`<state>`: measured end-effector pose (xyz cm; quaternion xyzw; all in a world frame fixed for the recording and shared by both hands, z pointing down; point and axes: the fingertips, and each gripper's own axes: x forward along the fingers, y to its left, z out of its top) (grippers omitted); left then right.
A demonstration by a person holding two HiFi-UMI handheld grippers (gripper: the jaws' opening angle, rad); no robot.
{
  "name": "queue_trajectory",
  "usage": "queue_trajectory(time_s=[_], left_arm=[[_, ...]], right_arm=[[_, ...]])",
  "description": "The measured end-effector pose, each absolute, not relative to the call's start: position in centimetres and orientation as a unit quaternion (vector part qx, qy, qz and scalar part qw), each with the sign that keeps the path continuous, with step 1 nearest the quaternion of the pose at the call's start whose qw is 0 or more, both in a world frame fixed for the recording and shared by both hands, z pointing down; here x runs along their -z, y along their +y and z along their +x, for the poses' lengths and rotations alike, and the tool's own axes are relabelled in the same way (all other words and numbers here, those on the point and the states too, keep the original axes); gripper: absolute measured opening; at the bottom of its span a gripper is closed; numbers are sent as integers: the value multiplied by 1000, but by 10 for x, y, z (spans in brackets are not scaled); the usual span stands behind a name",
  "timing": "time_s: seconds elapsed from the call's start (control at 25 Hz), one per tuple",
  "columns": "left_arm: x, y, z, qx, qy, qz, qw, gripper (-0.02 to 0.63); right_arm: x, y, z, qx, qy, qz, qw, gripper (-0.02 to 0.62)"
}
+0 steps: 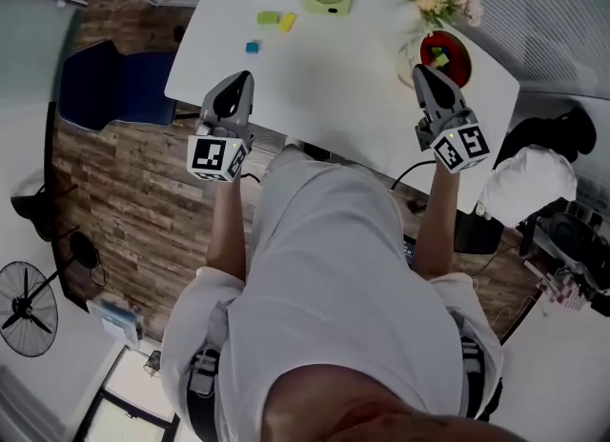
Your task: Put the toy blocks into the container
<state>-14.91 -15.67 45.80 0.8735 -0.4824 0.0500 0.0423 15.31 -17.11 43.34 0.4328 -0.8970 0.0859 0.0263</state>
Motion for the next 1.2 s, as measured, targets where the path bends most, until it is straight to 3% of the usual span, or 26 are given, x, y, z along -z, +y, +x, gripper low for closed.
queue_trajectory(time_s=[0.16, 0.44, 0.68, 0.88, 0.96, 1.04, 1.2], left_arm=[[-498, -186, -166, -90, -501, 860, 24, 15], [-612, -247, -184, -186, -490, 850, 60, 223], [-711, -288, -196, -258, -479, 831, 118, 305], [-746, -297, -195, -292, -466, 822, 149, 293], [-754, -297, -193, -305, -461, 820, 152, 256], [-756, -300, -194, -308, -465, 817, 147, 169], [-752, -299, -202, -298, -480, 811, 153, 163]], right_arm=[[-418, -146, 138, -99, -900, 424, 8, 2], [-394, -112, 130, -94, -896, 433, 28, 2], [-387, -90, 121, -95, -886, 452, 49, 2], [-390, -82, 118, -100, -871, 477, 63, 2], [-394, -80, 118, -98, -868, 481, 79, 2], [-397, -81, 116, -96, -868, 480, 87, 2], [-397, -80, 114, -96, -869, 478, 82, 2]])
